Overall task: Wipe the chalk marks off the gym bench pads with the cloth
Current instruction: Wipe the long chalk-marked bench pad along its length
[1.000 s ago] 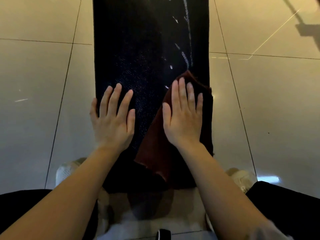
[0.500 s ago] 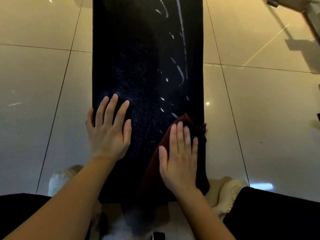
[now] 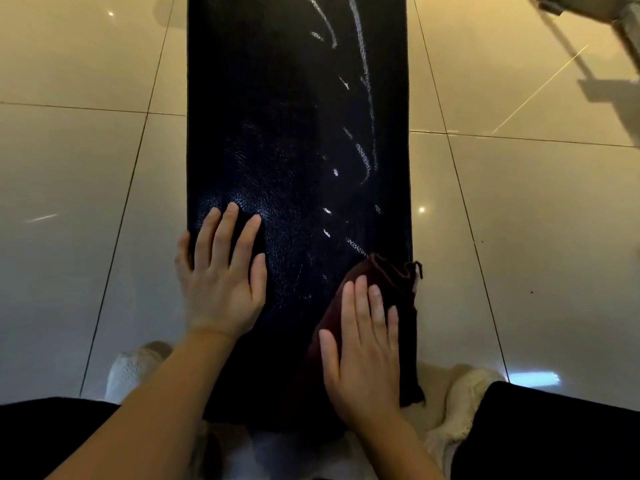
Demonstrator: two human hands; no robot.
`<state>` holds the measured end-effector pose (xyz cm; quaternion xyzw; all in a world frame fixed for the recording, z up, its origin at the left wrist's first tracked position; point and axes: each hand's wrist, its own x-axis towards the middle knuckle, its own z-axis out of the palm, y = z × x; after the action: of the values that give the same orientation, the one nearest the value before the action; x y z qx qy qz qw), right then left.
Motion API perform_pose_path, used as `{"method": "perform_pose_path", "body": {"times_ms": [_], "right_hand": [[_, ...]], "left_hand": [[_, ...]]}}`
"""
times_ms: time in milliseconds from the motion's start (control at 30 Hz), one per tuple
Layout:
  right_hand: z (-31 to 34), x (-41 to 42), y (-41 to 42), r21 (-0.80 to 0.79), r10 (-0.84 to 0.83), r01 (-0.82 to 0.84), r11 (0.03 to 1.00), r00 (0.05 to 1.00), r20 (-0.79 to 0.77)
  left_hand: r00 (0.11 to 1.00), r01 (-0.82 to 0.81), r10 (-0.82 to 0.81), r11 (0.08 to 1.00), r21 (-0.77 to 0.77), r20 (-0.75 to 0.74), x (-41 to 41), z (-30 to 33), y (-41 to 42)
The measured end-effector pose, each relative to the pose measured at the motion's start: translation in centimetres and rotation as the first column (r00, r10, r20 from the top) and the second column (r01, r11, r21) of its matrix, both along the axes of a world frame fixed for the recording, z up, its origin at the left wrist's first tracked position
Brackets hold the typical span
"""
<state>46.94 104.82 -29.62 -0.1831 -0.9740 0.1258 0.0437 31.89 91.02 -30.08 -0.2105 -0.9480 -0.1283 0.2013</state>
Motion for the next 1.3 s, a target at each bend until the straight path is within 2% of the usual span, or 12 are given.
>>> {"method": "perform_pose_path", "body": {"times_ms": [100,200,333,467,733,1000,1200,1300], "right_hand": [[1.4,-5.5,1.2,0.0,0.064,-0.064,0.998,0.997,-0.038],[2.2,-9.0,2.7,0.082,0.139,-0.137,0.987,0.99,-0.025],[1.3,-4.2,0.9,0.027,0.108,-0.108,0.994,0.994,-0.026],[0.1,0.8,-0.5,0.041,0.159,-0.158,0.987,0.987,-0.025],[3.3,-10.9,2.3,0.04,0.174,-0.172,0.984,0.984,-0.035],[0.3,0.0,0.2,0.072,0.136,-0.134,0.988,0.99,-0.024],[3.3,-11.4,1.7,0.043,0.052,-0.049,0.998,0.996,-0.071],[3.4,-10.9,2.4,0.079,0.094,-0.091,0.993,0.995,-0.034]], "left_hand": [[1.0,0.017,-0.017,1.0,-0.002,0.013,-0.1,0.0,-0.1],[0.999,0.027,-0.027,1.0,0.005,0.029,-0.1,0.0,-0.1],[0.998,0.032,-0.033,0.999,0.017,0.046,-0.1,0.3,0.0],[1.0,0.021,-0.021,0.999,0.036,0.015,-0.1,0.5,0.2],[0.998,0.031,-0.031,1.0,0.007,0.046,-0.1,0.3,-0.1],[1.0,0.018,-0.018,0.999,0.029,0.012,-0.1,0.2,0.1],[1.0,0.01,-0.01,1.0,0.025,0.006,-0.1,0.3,0.0],[1.0,0.014,-0.014,1.0,0.016,0.023,0.0,0.4,0.0]]}}
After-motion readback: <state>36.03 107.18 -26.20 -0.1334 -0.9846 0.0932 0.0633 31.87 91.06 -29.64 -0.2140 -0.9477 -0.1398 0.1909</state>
